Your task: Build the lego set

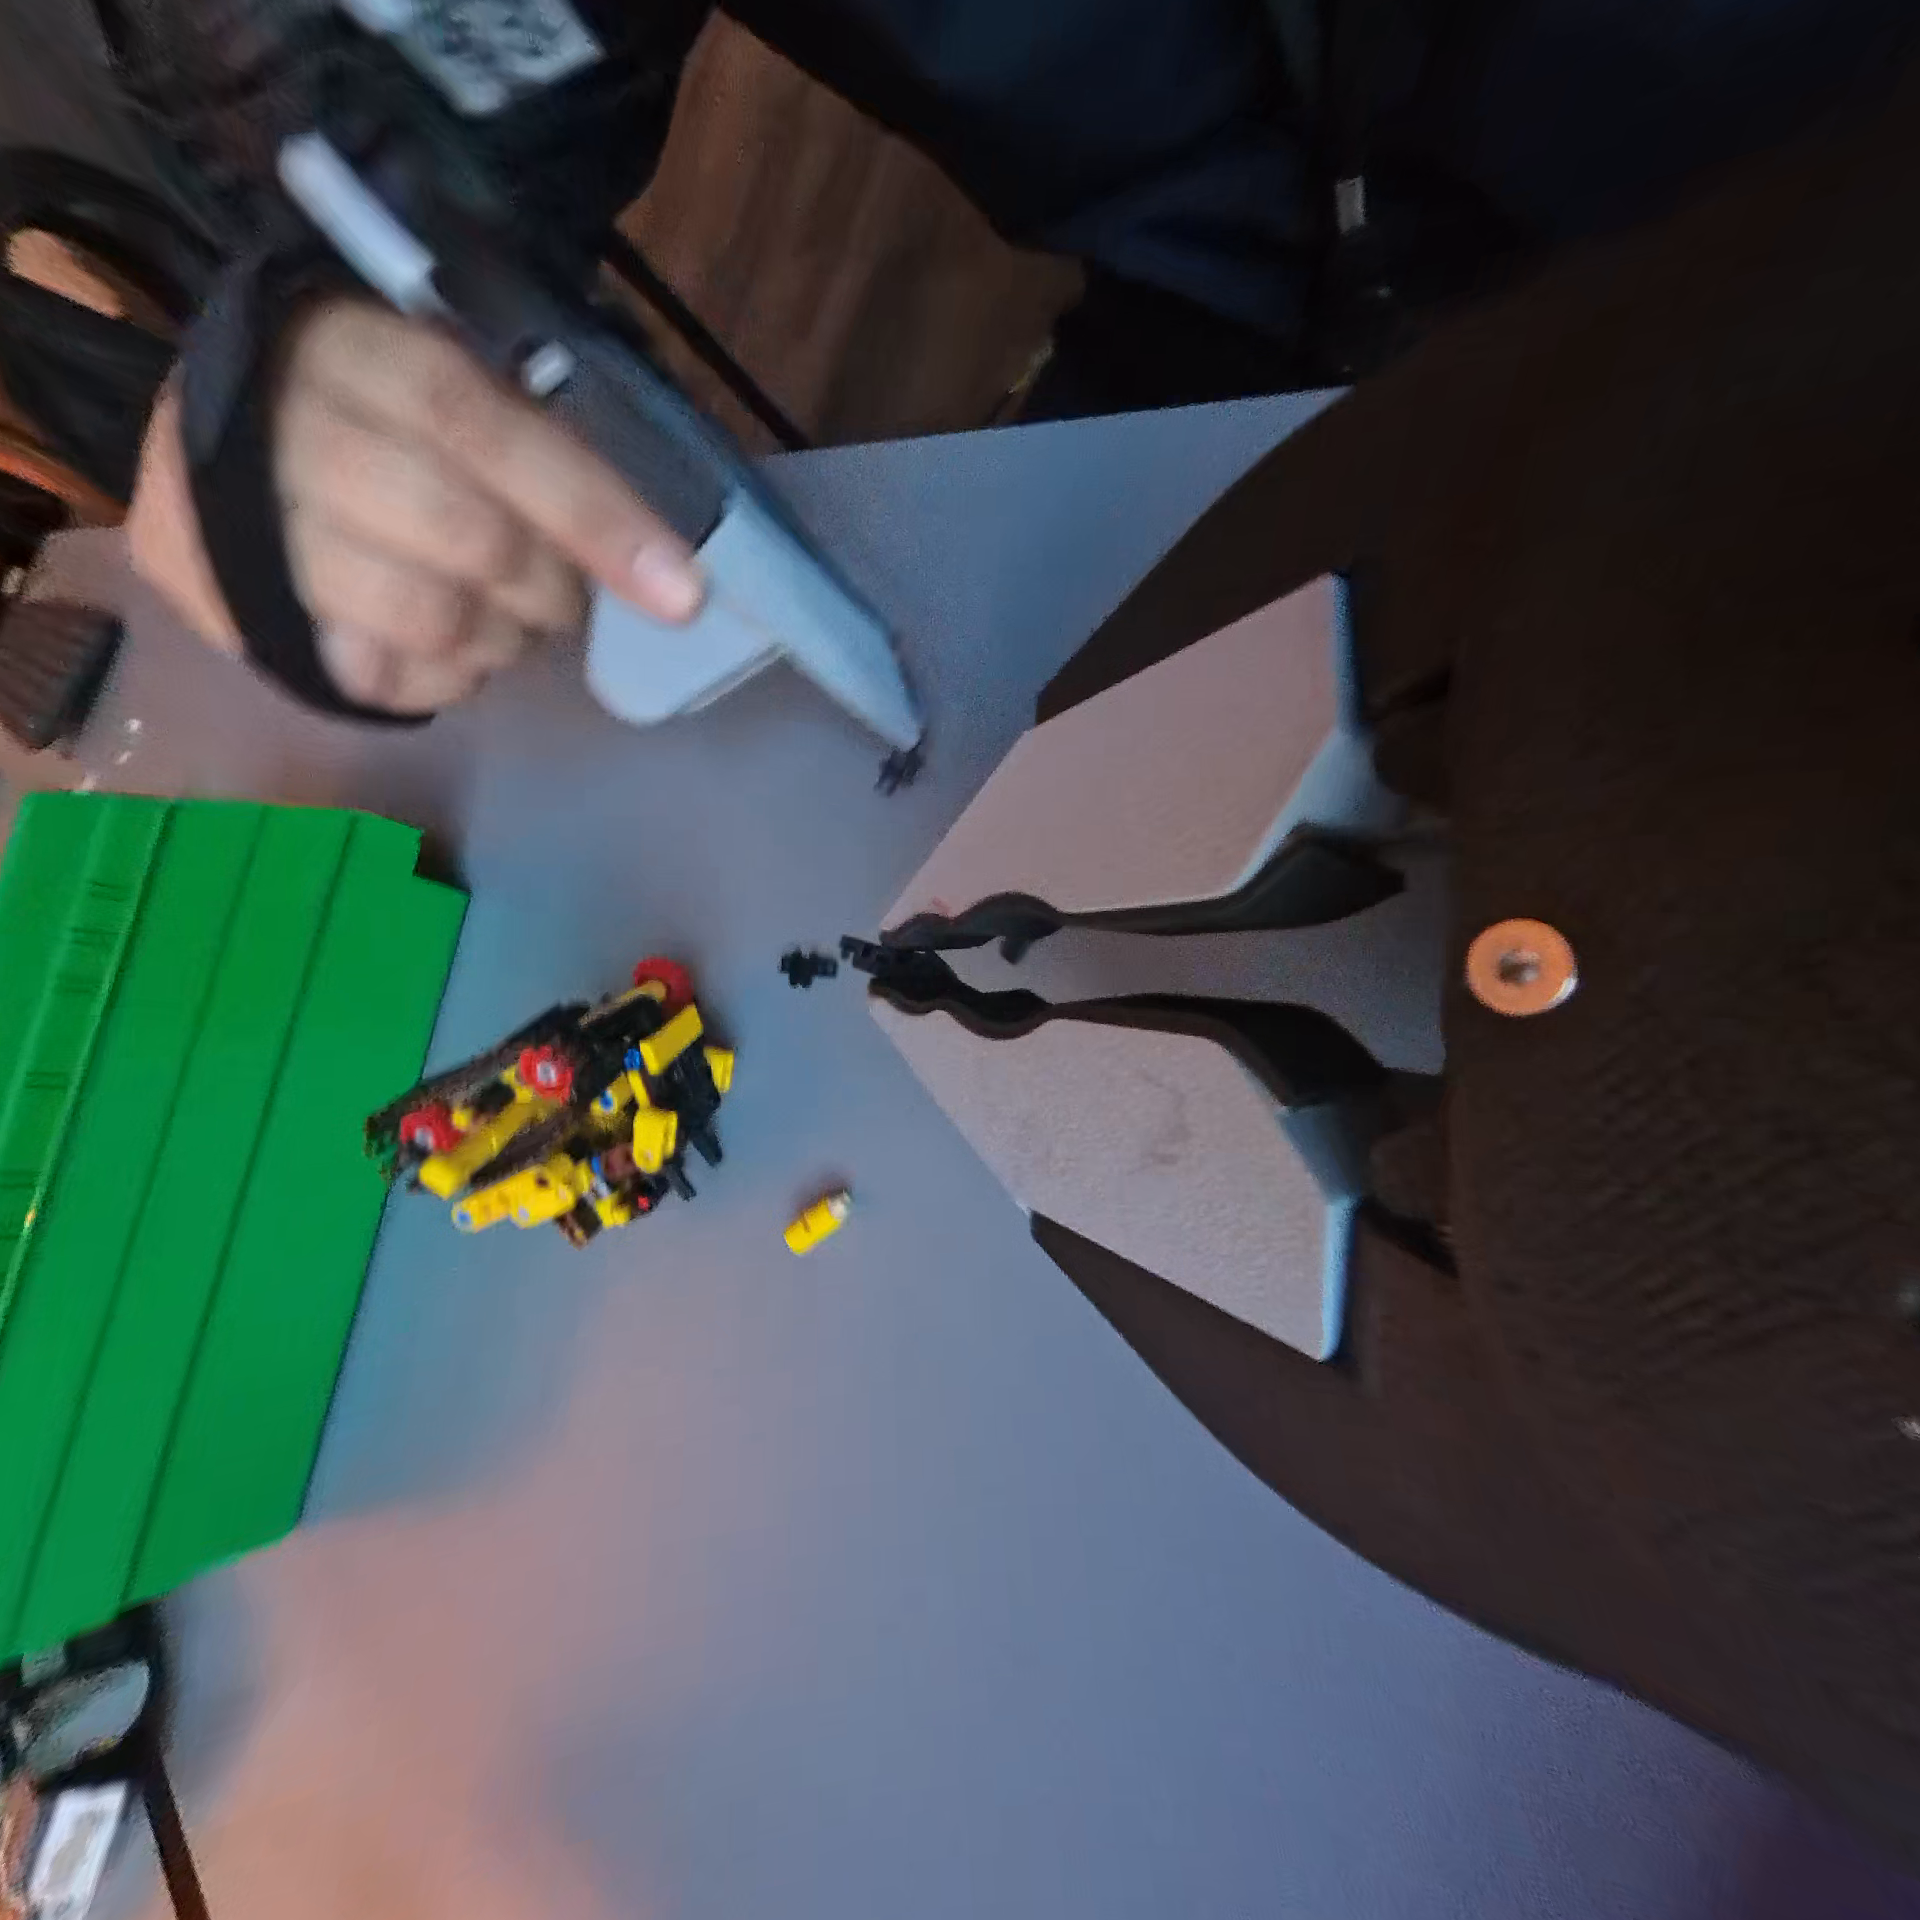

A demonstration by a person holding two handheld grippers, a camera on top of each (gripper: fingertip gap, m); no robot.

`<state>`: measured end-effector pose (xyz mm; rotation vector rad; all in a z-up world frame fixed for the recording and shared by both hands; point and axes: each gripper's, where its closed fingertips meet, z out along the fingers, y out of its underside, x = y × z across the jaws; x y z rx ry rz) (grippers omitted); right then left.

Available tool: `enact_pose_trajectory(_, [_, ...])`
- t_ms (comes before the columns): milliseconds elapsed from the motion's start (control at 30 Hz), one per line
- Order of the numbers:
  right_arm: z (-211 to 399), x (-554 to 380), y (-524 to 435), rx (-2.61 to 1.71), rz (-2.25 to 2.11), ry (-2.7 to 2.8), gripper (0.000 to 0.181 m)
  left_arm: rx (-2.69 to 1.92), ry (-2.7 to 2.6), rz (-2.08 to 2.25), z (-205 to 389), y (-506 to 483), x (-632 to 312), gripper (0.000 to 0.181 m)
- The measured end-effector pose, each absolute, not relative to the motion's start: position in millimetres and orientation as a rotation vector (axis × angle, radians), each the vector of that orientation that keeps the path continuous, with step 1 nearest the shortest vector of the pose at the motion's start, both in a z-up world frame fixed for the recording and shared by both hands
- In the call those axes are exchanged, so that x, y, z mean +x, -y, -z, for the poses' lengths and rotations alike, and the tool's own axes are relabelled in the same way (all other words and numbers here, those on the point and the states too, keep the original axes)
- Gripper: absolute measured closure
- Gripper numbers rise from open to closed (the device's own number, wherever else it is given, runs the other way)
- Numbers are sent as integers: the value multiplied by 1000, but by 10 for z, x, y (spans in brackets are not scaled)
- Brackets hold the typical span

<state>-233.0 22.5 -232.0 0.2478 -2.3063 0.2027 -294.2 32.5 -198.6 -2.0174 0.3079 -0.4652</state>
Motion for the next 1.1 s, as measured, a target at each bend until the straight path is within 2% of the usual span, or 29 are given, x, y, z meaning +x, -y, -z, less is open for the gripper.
enact_pose_trajectory(133, [1991, -2494, -312, -20, -468, 2166, 181, -2003, -436, 381, 1981, -366, -2774, 180])
enact_pose_trajectory(267, [1977, -2495, -442, -222, -638, 2166, 181, -2020, -422, 369, 2035, -361, -2826, 180])
enact_pose_trajectory(300, [2029, -2479, -464, -312, -710, 2210, 171, -2014, -428, 358, 2024, -365, -2821, 180])
enact_pose_trajectory(433, [2367, -2248, -427, -775, -1110, 2562, 163, -2017, -470, 282, 2031, -384, -2798, 180])
enact_pose_trajectory(467, [2463, -2244, -482, -889, -1105, 2620, 154, -2026, -474, 269, 2050, -386, -2802, 180])
enact_pose_trajectory(500, [2497, -2266, -522, -948, -1102, 2624, 154, -2036, -480, 256, 2074, -385, -2812, 180])
enact_pose_trajectory(567, [2435, -2284, -523, -935, -1152, 2579, 160, -2061, -489, 260, 2132, -373, -2811, 180])
enact_pose_trajectory(633, [2465, -2340, -630, -910, -1032, 2543, 152, -2072, -502, 262, 2166, -370, -2799, 180])
enact_pose_trajectory(733, [2118, -2409, -592, -768, -1131, 2357, 156, -2079, -536, 238, 2202, -371, -2766, 180])
enact_pose_trajectory(833, [1903, -2512, -535, -799, -1215, 2246, 161, -2070, -579, 204, 2211, -387, -2718, 180])
enact_pose_trajectory(1033, [1984, -2579, -290, -638, -1081, 2240, 167, -2056, -611, 236, 2209, -376, -2615, 180])
enact_pose_trajectory(1100, [2029, -2595, -257, -640, -1066, 2253, 175, -2044, -602, 264, 2175, -372, -2590, 180])
